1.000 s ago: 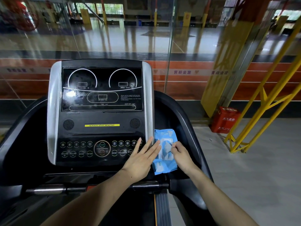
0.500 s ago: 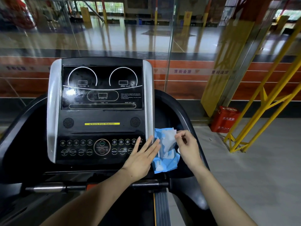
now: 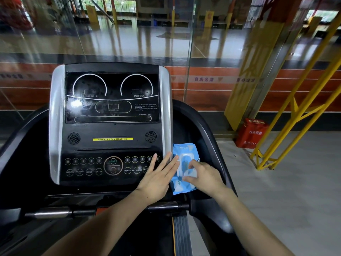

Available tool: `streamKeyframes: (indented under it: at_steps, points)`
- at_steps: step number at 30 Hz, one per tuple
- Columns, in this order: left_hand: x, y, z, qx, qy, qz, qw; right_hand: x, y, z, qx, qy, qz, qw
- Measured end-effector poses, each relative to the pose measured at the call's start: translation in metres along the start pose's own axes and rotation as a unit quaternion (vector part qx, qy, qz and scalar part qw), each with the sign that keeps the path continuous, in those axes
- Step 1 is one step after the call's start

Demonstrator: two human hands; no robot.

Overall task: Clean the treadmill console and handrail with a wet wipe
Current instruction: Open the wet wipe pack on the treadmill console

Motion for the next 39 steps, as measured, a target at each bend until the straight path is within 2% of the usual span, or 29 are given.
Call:
streamKeyframes:
  at_steps: [2,7,12,16,27,31,36,39]
  points:
    - [0.000,0.000,-0.001,0.000,0.001,0.003,1.000,0.004,0.002,-0.002,-0.018,-0.033,0.007,0.999]
    - [-0.002,-0.001,-0.002,0.005,-0.001,-0.001,1.000,0.008,0.008,-0.004,-0.024,-0.037,0.047,0.998]
    - [-0.001,-0.001,-0.001,0.001,-0.005,0.006,1.000,0.002,0.015,-0.009,0.017,-0.037,0.117,0.992]
    - [-0.002,0.000,0.000,0.000,-0.006,0.002,1.000,0.001,0.026,-0.015,0.076,-0.030,0.109,0.991]
    - [-0.006,-0.002,-0.005,0.010,0.013,0.008,1.000,0.009,0.028,-0.015,0.039,-0.069,0.086,0.993]
    - [-0.011,0.000,-0.003,0.014,0.042,0.004,0.999,0.005,0.023,-0.011,0.041,-0.037,0.084,0.995]
    - [-0.017,0.011,0.008,0.040,0.108,-0.034,0.993,-0.012,0.010,-0.001,0.048,0.089,0.188,0.977]
    - [-0.019,0.024,0.017,0.066,0.141,-0.074,0.985,-0.020,0.002,0.004,0.052,0.158,0.207,0.964]
Point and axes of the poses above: each hand's wrist, its own y-axis towards the middle knuckle, its own x-axis out of the palm, z = x × y, the point moved 1 cm from there along y, towards the middle knuckle, and after that the axes turned 7 degrees about x, right-handed, at the moved point
